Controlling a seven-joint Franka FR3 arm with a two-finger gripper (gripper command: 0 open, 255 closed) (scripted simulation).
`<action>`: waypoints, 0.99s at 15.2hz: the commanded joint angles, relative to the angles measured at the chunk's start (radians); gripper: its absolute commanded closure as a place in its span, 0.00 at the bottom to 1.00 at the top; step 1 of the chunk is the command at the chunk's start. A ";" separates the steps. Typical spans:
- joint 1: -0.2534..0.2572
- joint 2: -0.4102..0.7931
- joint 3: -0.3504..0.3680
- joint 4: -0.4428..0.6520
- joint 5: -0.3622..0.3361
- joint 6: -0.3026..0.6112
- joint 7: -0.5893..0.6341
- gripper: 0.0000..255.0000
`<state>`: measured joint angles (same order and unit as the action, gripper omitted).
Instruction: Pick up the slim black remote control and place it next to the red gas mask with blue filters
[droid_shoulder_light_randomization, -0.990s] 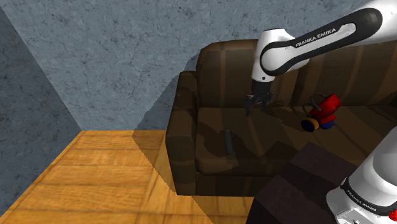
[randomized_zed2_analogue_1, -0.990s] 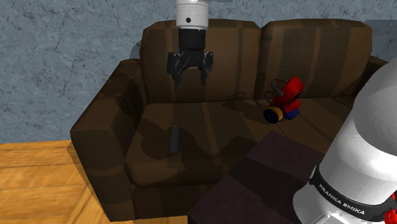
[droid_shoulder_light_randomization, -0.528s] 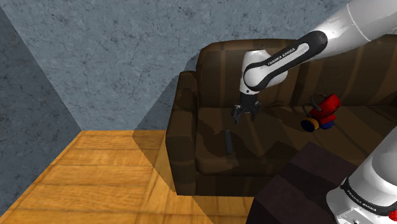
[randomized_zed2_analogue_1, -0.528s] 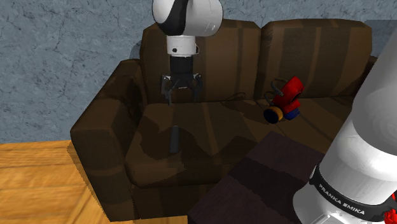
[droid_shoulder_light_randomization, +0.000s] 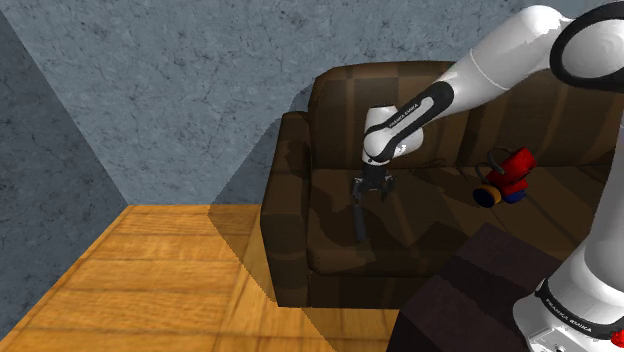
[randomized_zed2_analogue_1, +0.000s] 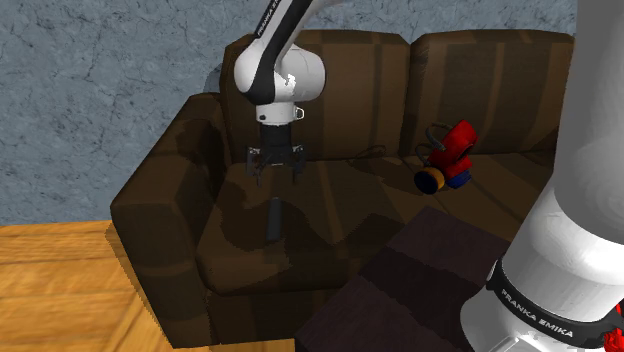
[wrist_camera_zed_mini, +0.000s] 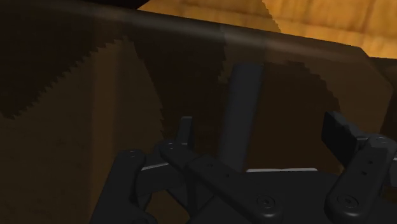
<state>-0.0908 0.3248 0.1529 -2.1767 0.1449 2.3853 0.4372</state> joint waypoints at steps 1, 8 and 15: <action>0.006 0.081 -0.010 0.049 -0.001 0.025 0.036 0.00; 0.014 0.352 -0.049 0.254 0.017 0.066 0.125 0.00; 0.022 0.440 -0.049 0.284 0.023 0.121 0.131 0.00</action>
<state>-0.0710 0.7553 0.1033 -1.8974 0.1675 2.5020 0.5668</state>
